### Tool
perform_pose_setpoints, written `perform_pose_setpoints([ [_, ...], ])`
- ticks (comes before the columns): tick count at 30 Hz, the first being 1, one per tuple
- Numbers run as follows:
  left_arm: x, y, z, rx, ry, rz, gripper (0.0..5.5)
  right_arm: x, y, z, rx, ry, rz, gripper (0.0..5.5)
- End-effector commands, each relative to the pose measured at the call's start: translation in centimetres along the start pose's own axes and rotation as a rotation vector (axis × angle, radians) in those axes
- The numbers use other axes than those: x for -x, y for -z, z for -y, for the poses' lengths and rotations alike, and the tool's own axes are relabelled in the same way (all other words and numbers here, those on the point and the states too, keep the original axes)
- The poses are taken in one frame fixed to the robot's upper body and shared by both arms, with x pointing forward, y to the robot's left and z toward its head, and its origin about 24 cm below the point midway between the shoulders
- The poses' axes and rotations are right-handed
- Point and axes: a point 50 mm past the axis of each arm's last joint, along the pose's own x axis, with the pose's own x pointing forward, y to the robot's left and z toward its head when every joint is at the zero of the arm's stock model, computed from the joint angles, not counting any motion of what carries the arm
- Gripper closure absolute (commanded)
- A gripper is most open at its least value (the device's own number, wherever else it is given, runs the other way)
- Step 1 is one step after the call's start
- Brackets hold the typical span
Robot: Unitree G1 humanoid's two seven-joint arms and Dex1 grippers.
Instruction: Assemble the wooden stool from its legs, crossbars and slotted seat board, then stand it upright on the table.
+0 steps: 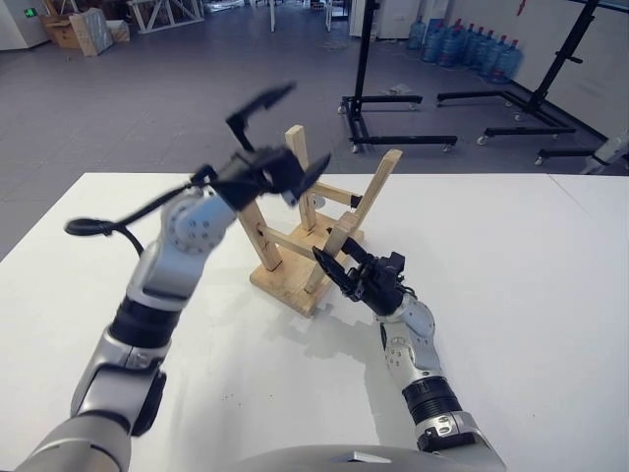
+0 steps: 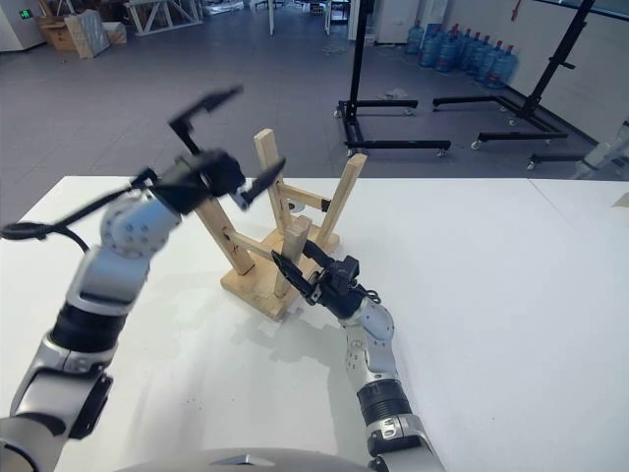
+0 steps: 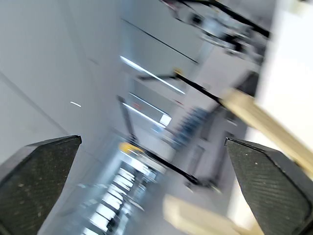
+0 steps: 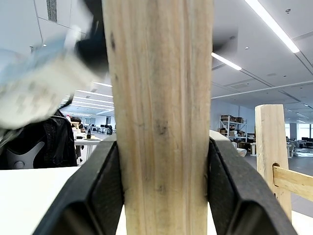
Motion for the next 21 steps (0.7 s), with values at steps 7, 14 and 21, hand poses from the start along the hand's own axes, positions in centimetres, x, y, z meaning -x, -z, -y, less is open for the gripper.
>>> perform_pose_setpoints([
  [7,4.3,3.0,4.7,-0.029,0.196,-0.153,0.1,-0.1,0.1,0.1,-0.005,-0.015,-0.009,3.45],
  [14,7.1,5.2,12.6,0.019,0.375,-0.225,0.1,-1.0,0.6,0.0,-0.02,-0.055,-0.046,3.45],
  [21,2.6,3.1,6.6,-0.001,0.141,-0.105,0.1,0.0,1.2,-0.3,-0.042,-0.024,-0.066,3.45],
])
